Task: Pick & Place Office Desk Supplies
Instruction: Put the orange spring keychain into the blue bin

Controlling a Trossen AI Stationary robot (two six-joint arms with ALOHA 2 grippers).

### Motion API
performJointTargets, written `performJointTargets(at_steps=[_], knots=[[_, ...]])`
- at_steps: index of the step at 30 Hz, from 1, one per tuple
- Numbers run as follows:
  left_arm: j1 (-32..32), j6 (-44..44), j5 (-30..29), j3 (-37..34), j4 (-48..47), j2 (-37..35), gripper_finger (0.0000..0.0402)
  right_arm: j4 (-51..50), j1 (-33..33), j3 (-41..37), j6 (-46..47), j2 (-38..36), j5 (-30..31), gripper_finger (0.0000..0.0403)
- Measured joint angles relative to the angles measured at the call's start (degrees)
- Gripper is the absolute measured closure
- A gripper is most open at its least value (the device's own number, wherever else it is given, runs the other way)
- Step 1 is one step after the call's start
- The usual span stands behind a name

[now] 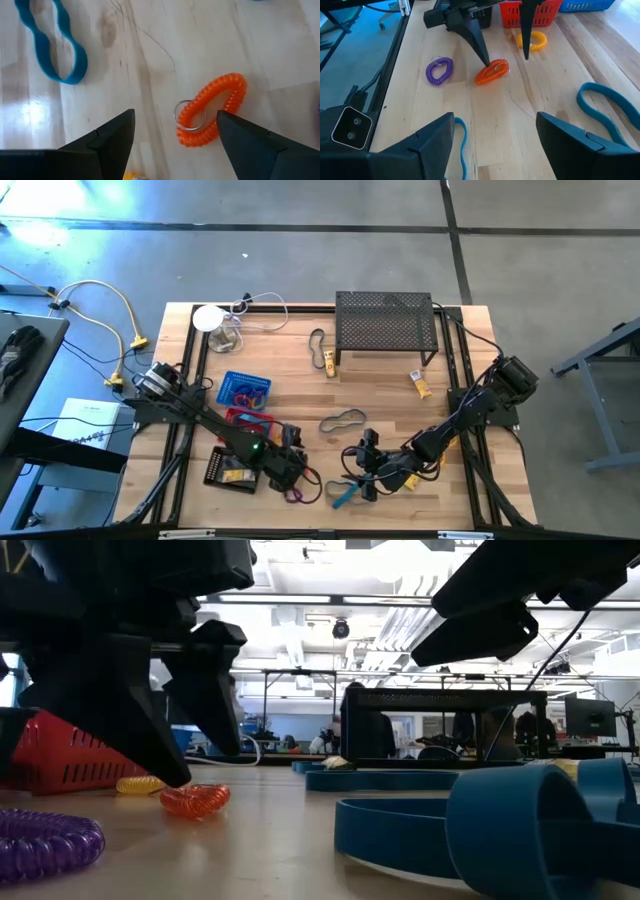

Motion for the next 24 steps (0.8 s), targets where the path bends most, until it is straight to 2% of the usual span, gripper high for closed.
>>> performJointTargets(at_steps=[6,15,19,24], knots=[[1.1,-1.1,6.2,0.0,1.0,1.9,0.0129,0.0,0.0,0.0,0.0,0.0,0.0,0.0133],[2.8,-3.8,9.0,0.2,1.5,4.4,0.0138,0.1,0.0,0.0,0.2,0.0,0.0,0.0133],[2.7,-5.9,9.0,0.2,1.5,4.5,0.0169,0.1,0.0,0.0,0.1,0.0,0.0,0.0133],[2.7,-6.1,9.6,0.2,1.8,4.7,0.0243,0.1,0.0,0.0,0.0,0.0,0.0,0.0133]])
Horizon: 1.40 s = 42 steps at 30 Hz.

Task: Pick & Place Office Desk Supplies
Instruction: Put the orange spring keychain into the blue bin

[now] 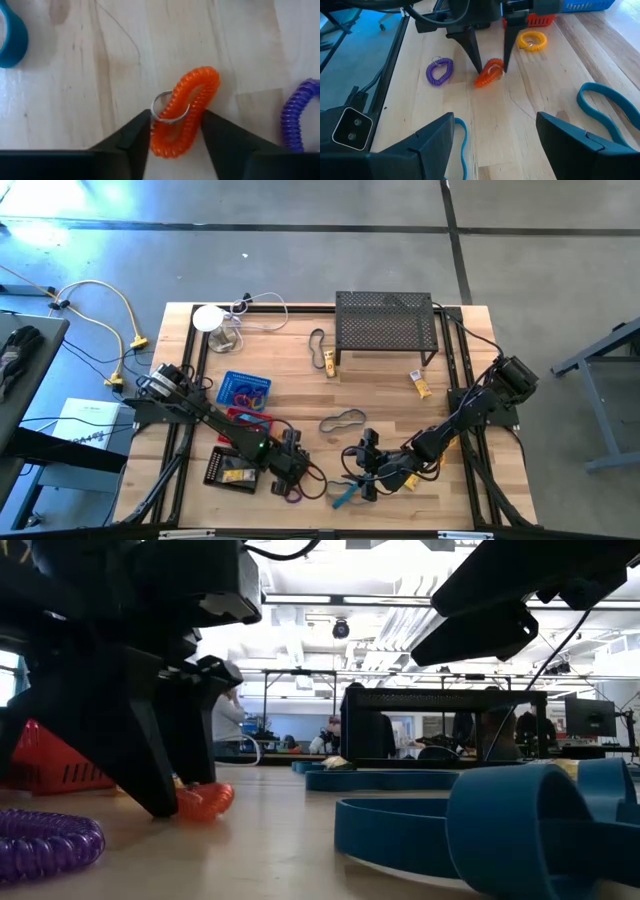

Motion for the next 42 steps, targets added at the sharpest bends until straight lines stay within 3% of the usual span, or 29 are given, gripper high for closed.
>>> performJointTargets(at_steps=[7,9,15,24,31,37,42], knots=[[-0.3,-4.9,-0.4,-0.1,1.2,0.0,0.0372,0.0,0.0,0.0,0.3,0.0,0.0,0.0133],[-0.5,-5.3,-0.8,-0.1,1.5,0.0,0.0387,-0.2,0.0,0.0,1.5,0.0,0.0,0.0133],[-0.6,-4.0,-1.1,0.0,-0.6,-3.0,0.0384,-0.6,0.5,0.0,3.2,0.0,-0.2,0.0133],[0.8,-2.9,-7.3,0.1,-16.5,-20.4,0.0384,-1.2,3.2,0.0,7.2,0.0,0.2,0.0133],[10.2,-9.5,-8.9,0.2,-33.4,-32.2,0.0384,-1.8,5.4,0.0,12.3,0.0,0.8,0.0133],[19.7,-14.0,-7.6,-0.2,-51.1,-35.3,0.0384,-2.0,7.8,0.0,13.7,0.0,4.9,0.0133],[25.1,-11.5,-1.1,-4.4,-52.6,-35.4,0.0385,-2.0,9.0,0.0,15.1,0.0,6.4,0.0133]])
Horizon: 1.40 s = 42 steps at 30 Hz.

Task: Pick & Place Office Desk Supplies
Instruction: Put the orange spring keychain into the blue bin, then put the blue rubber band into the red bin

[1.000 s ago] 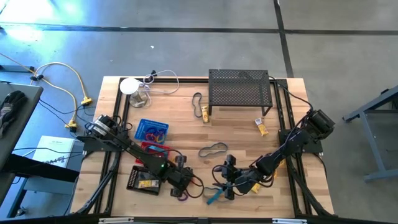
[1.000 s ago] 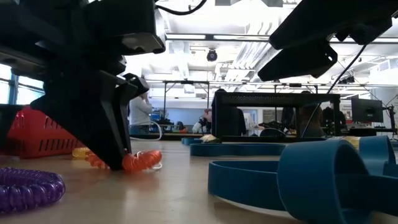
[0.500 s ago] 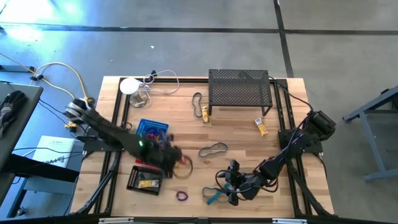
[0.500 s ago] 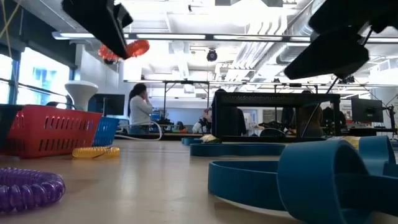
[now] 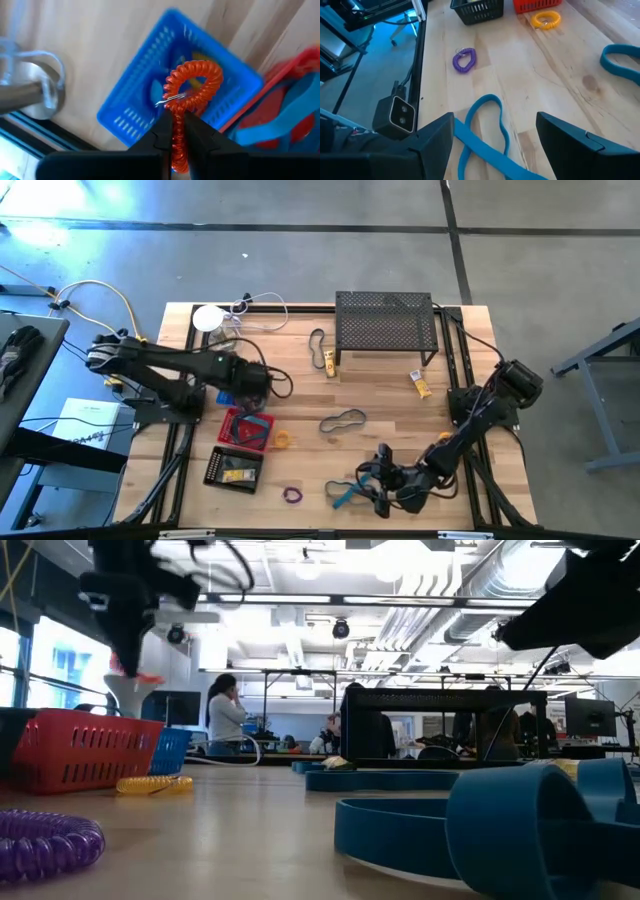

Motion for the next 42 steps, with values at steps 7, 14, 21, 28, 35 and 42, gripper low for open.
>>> performJointTargets(at_steps=[7,14,21,28,35,42], knots=[[5.0,5.6,3.9,-6.9,1.8,0.0,0.0385,0.0,0.8,0.0,1.6,0.0,0.2,0.0133],[7.1,8.7,3.9,-9.2,5.4,0.0,0.0363,0.1,1.3,0.0,1.8,0.0,1.9,0.0133],[6.4,8.6,3.8,-9.2,5.5,0.0,0.0295,0.0,1.6,0.0,4.5,0.0,1.9,0.0133],[6.3,8.6,3.6,-9.2,3.1,0.0,0.0275,0.0,1.9,0.0,2.6,0.0,2.8,0.0133],[6.3,8.6,3.6,-6.6,0.0,0.0,0.0274,-0.1,1.1,0.0,1.8,0.0,2.7,0.0133],[3.2,4.9,9.1,-1.5,15.2,-0.1,0.0274,0.0,0.8,0.0,-1.0,0.0,2.6,0.0133]])
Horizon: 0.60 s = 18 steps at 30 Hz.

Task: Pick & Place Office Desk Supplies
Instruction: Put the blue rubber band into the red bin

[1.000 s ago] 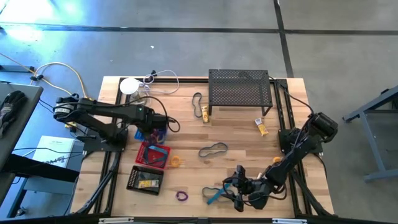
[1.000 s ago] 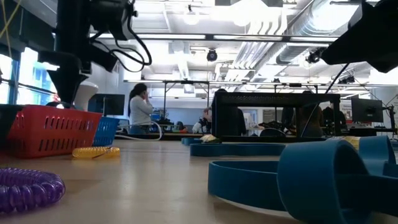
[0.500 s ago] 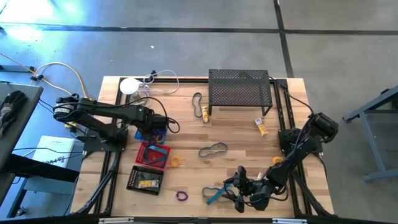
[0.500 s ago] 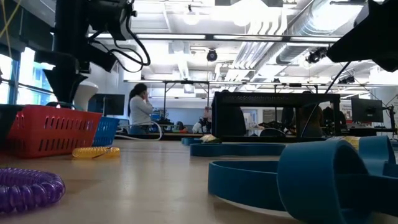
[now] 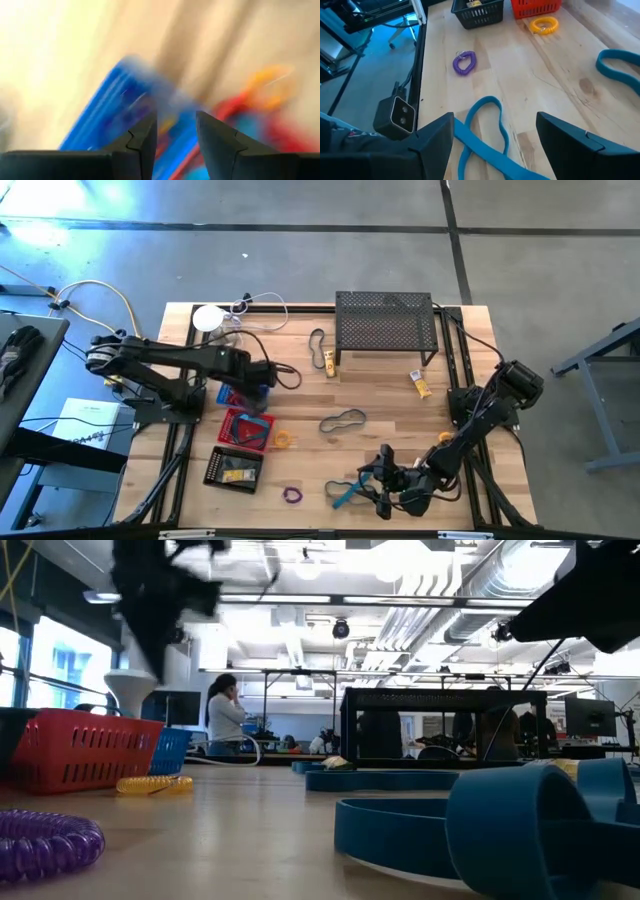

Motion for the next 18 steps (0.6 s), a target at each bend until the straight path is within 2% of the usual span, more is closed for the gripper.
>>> performJointTargets(at_steps=[2,6,16,18], knots=[[-2.2,1.6,2.2,-0.1,9.3,0.0,0.0274,0.0,-0.3,0.0,-0.7,0.0,0.0,0.0133],[-7.6,8.5,1.3,-0.2,26.2,1.9,0.0274,0.0,-0.6,0.0,-1.1,0.0,-0.2,0.0133],[-18.7,26.7,-1.1,-0.4,52.5,16.6,0.0274,-0.5,-0.5,0.0,-1.1,0.0,-1.6,0.0133],[-19.7,28.7,-3.6,-0.4,56.8,19.6,0.0274,-0.4,-0.3,0.0,-0.7,0.0,-1.6,0.0133]])
